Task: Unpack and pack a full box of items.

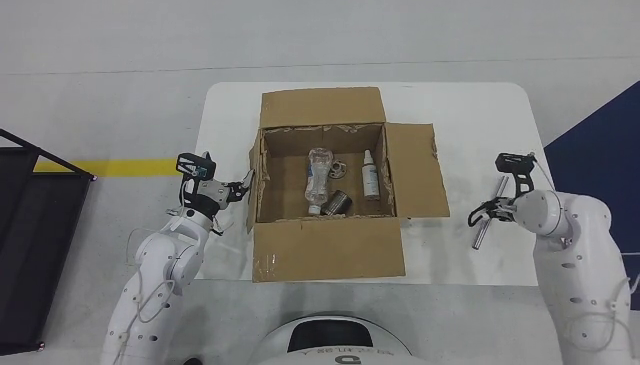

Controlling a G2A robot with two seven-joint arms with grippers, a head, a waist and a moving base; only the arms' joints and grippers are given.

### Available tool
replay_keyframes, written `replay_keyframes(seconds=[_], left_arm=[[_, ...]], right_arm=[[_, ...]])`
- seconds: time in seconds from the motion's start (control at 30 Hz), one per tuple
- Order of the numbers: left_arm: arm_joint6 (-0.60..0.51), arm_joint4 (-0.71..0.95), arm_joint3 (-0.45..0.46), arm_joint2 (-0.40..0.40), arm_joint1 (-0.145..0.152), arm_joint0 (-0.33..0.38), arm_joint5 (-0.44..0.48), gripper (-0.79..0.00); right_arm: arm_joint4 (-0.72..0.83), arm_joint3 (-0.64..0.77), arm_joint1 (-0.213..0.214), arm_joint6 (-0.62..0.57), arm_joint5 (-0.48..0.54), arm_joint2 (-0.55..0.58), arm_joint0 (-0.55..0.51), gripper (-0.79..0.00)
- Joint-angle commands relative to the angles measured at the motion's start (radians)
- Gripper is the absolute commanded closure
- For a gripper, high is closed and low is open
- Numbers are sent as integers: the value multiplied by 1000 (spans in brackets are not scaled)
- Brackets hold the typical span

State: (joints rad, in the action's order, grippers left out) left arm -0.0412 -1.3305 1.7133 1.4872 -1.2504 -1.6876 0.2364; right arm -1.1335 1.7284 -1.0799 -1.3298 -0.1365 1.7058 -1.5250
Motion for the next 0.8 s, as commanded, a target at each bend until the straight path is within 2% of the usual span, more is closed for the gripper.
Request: replay_keyframes(seconds=[0.0, 0.17, 0.33, 0.37, 0.4, 0.5, 0.77], left_arm=[[0, 0, 0, 0, 0, 0, 0, -785], [0, 0, 0, 0, 0, 0, 0, -785], [0, 0, 0, 0, 0, 0, 0, -785], [0, 0, 0, 0, 0, 0, 0, -785], [0, 0, 0, 0, 0, 0, 0, -785], [0, 0, 0, 0, 0, 0, 0, -785], [0, 0, 0, 0, 0, 0, 0, -785]], right_arm=[[9, -29, 0, -3, 2, -5, 14, -265], [33, -94, -1, 6, 6, -10, 40, -271], [37, -127, 0, 15, -1, -13, 49, -215], [41, -131, -1, 16, -6, -13, 51, -191], [43, -134, -1, 17, -8, -13, 52, -126], [42, -138, -1, 17, -10, -19, 50, 0], [45, -126, 0, 32, -28, -16, 41, 0]])
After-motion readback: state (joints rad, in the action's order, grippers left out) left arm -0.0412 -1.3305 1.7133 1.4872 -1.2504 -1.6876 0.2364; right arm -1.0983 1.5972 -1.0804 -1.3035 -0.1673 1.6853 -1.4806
